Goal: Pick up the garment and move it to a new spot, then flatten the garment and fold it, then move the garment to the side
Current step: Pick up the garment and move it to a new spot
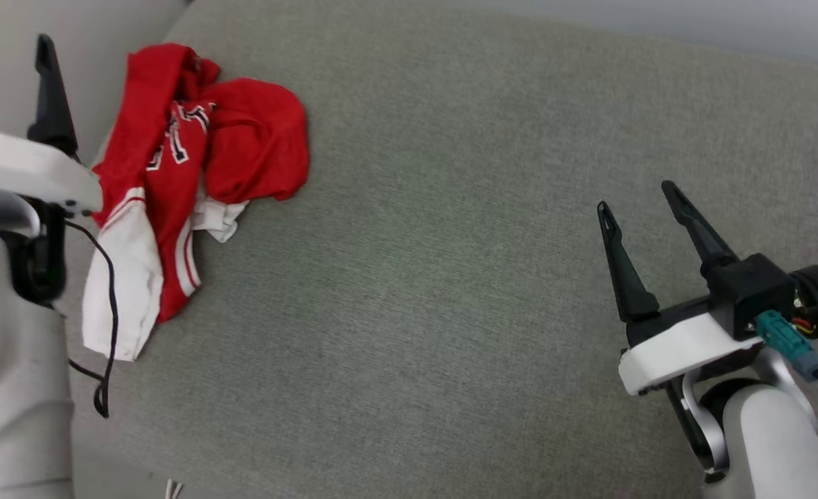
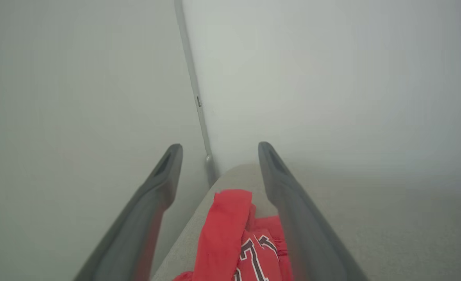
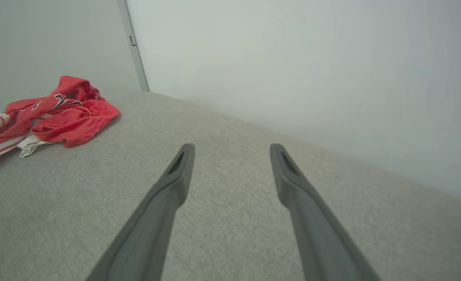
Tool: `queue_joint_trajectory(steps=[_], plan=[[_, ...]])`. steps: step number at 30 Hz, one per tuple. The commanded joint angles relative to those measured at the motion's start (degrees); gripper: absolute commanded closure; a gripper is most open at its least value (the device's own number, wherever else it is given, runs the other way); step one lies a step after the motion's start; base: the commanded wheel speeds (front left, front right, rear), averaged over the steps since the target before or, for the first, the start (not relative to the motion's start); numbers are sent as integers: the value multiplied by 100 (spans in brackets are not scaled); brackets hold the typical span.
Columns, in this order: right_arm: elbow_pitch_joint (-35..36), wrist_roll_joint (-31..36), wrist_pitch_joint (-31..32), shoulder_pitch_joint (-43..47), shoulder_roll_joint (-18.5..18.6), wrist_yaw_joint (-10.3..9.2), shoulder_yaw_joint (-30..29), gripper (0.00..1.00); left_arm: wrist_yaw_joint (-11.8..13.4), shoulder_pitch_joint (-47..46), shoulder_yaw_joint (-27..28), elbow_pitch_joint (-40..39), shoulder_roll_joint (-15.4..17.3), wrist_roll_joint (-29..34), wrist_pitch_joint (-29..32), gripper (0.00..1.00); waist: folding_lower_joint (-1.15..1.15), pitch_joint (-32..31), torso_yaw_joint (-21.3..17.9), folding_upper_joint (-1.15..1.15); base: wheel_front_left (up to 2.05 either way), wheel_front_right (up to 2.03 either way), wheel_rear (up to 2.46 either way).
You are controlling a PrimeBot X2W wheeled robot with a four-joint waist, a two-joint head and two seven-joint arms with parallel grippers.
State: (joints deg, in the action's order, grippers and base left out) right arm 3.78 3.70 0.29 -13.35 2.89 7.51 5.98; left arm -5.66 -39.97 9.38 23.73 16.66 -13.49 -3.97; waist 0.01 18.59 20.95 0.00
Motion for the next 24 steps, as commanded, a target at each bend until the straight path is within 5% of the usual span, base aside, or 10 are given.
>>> queue_joint_trajectory(steps=[1, 7, 16, 20, 24], plan=[[50, 38, -11, -117, 6, -4, -13, 0, -43, -159, 0, 100, 91, -42, 114, 0, -1, 523, -371, 0, 0, 0, 0], [113, 101, -86, -355, 2, -4, -33, 0, -169, -864, -249, 1014, 879, -632, 1453, 0, -1, 1131, -707, 0, 0, 0, 0], [-1, 57, -244, -609, -1, -3, 27, 0, -176, -721, -1469, 1464, 1942, -2351, 3289, 0, -1, 1589, -920, 0, 0, 0, 0], [-96, 44, -284, -720, -1, -3, 96, 0, -178, -522, -1756, 1677, 2097, -3044, 3905, 0, -1, 1668, -950, 0, 0, 0, 0], [-178, 35, -308, -803, -1, -4, 150, 0, -178, -436, -1861, 2037, 1909, -3564, 4256, 0, -1, 1690, -982, 0, 0, 0, 0]])
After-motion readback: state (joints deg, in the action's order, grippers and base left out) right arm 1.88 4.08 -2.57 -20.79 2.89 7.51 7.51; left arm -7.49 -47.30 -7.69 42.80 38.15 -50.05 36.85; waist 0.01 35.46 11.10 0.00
